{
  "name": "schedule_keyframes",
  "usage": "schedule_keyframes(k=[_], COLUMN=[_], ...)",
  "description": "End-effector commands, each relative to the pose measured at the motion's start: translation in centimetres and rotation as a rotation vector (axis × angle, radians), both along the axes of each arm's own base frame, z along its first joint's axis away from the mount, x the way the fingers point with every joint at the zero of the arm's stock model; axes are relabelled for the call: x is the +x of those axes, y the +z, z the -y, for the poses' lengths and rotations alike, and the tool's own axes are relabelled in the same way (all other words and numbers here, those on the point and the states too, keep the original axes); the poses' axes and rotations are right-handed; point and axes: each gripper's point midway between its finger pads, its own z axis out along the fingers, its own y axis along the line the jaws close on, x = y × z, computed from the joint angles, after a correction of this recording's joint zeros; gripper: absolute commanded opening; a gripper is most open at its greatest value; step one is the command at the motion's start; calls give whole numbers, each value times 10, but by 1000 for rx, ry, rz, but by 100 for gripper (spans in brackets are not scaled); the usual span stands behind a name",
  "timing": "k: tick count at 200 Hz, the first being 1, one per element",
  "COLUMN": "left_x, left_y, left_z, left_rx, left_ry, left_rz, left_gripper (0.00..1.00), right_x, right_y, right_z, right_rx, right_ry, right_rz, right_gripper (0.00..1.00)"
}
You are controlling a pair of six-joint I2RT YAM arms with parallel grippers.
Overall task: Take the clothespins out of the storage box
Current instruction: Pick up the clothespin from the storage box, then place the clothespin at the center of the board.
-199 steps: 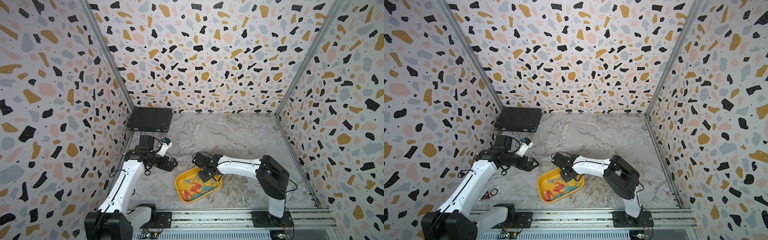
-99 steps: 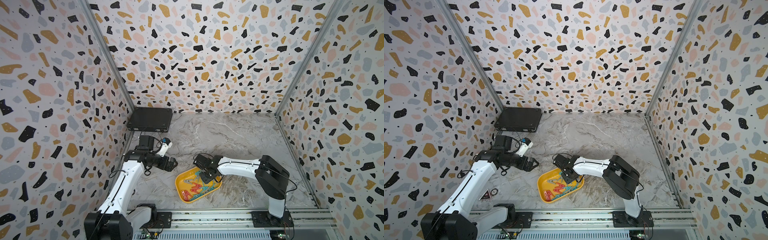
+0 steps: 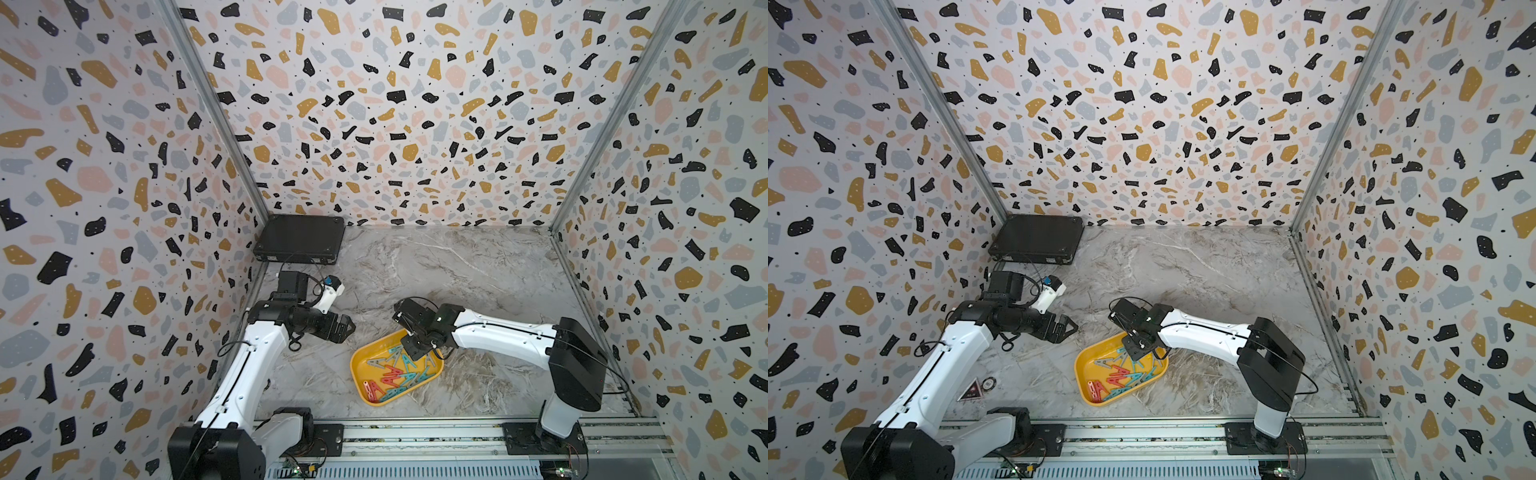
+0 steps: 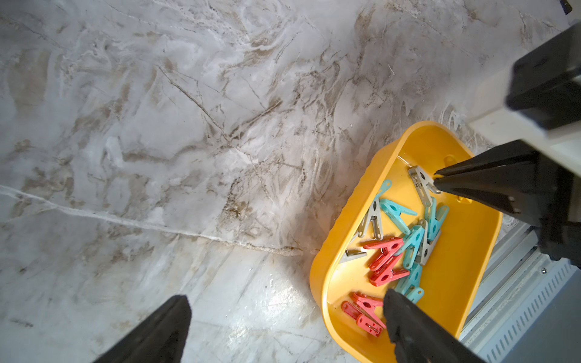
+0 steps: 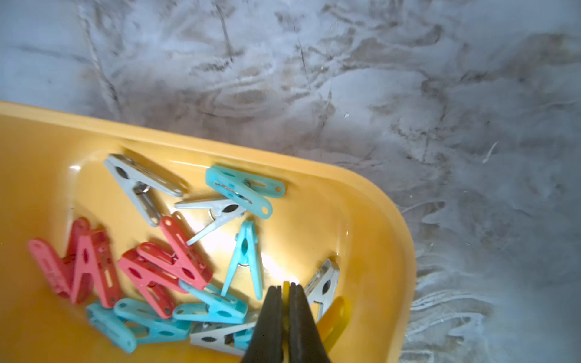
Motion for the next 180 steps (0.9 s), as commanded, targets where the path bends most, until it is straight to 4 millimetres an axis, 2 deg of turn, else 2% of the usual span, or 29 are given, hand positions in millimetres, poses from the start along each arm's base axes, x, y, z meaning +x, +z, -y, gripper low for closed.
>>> schedule_keyframes(k=[1, 23, 46, 81, 124, 147, 180], left_x=[0, -1, -1, -1, 0, 0, 0], left_y=[0, 0, 0, -1, -1, -2, -2], left_z=[1, 1, 2, 1, 1, 1, 1], left_rx=[-9, -9, -13, -11, -8, -9, -7], left_ry=[-12, -12, -14, -13, -12, -12, -13], left_rz=[12, 10, 9, 7, 10, 6, 4], left_gripper=[100, 100, 100, 100, 100, 100, 100], right_x=[1, 6, 20, 62, 129, 169, 227], right_y=[31, 46, 60, 67, 47, 27, -1], right_z=[-1, 0, 10, 51, 115, 146, 173], right_rx=[41, 60, 80, 60, 42, 43, 77], right_ry=[2, -1, -36, -139, -288, -372, -447], right_rz=[33, 52, 49, 59, -4, -55, -111], right_gripper=[0, 0, 0, 0, 0, 0, 0])
